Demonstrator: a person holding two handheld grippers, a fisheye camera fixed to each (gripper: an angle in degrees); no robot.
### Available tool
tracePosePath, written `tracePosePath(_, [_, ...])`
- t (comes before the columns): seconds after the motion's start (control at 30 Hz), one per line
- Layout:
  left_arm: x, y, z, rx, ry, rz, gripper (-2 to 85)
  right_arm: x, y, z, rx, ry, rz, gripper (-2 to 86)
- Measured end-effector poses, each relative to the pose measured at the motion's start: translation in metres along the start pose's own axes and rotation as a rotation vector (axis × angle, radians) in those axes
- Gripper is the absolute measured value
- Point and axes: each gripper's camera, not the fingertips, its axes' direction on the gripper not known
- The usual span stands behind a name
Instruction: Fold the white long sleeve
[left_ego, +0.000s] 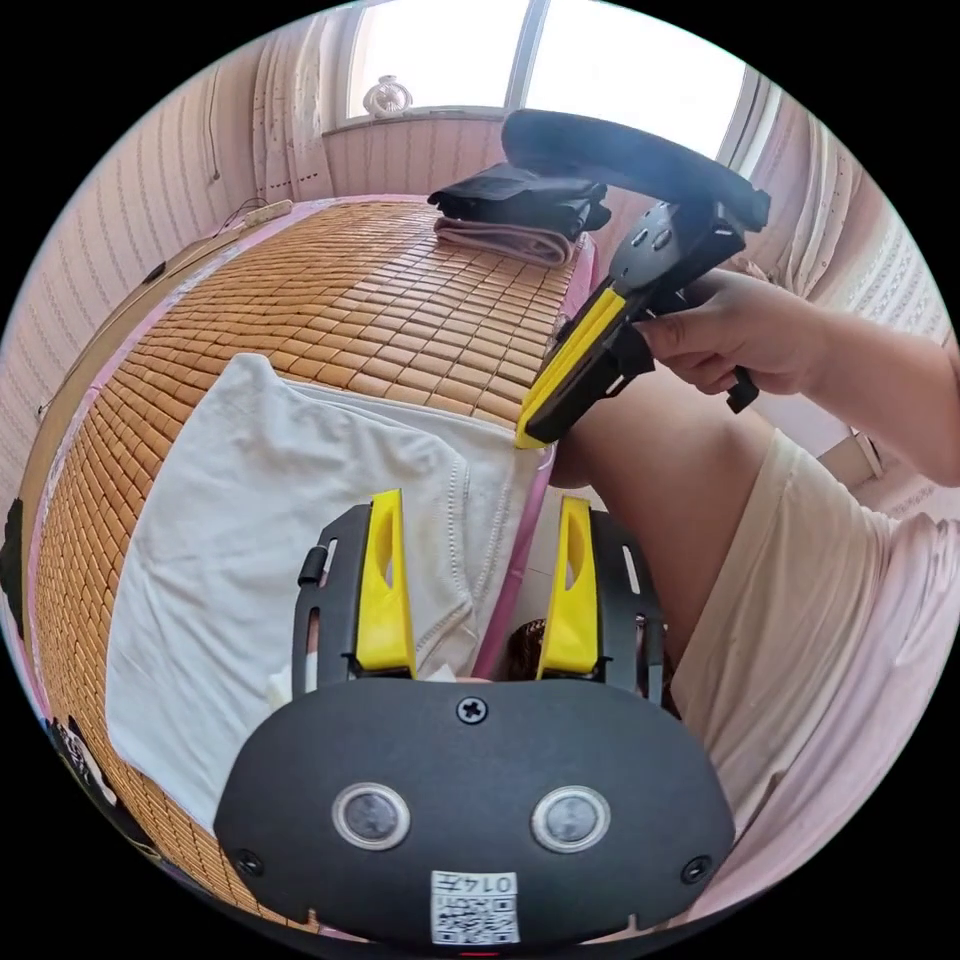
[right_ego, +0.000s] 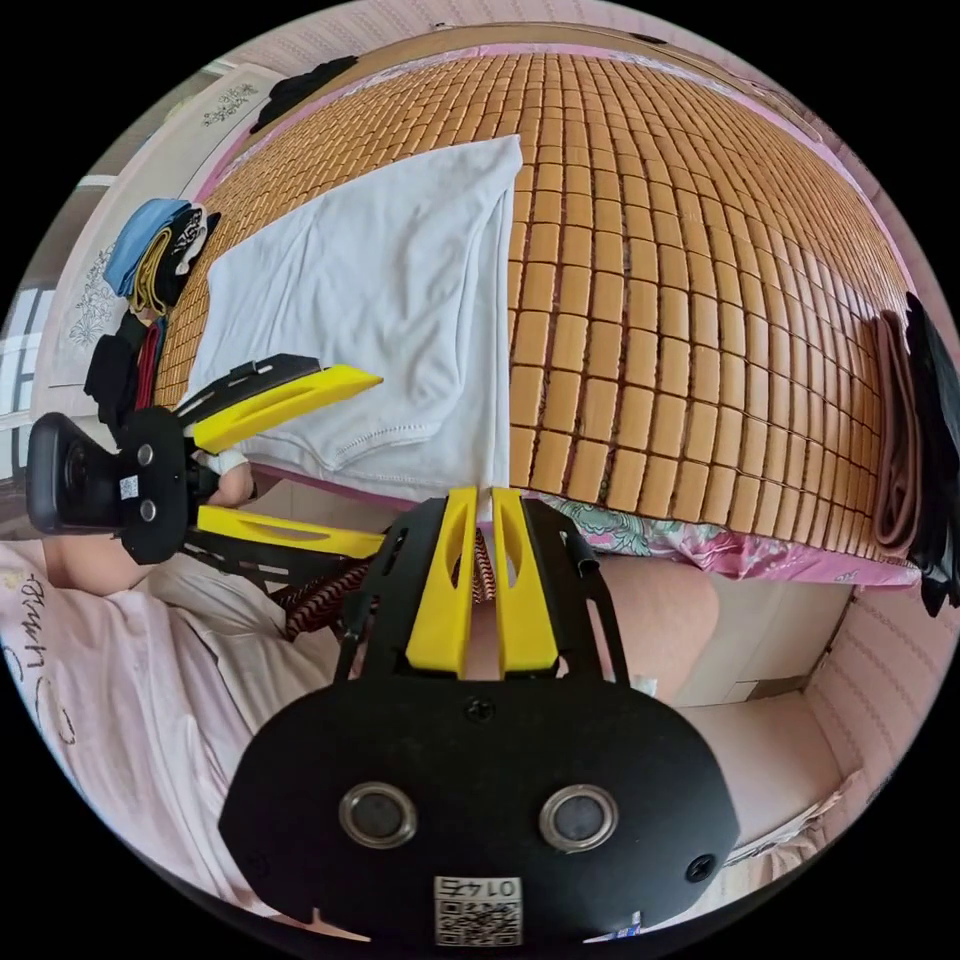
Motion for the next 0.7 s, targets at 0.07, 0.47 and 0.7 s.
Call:
tracePosePath(0.07, [0.005, -0.005, 0.006, -0.017, 0.008, 0.006, 20.8, 0.014, 0.006, -0.007, 0.032, -0.008, 0.025, 6.9])
tracePosePath(0.47, [0.018, -0.015, 0.019, -0.054, -0.042, 0.003, 16.1, 0.08, 0.022, -0.024, 0.114, -0.353, -0.019, 2.8])
tracePosePath(0.7, [0.015, -0.003, -0.015, 0.043, -0.091, -0.06, 0.0, 0.144, 0.038, -0.041, 0.298, -0.466, 0.034, 12.6])
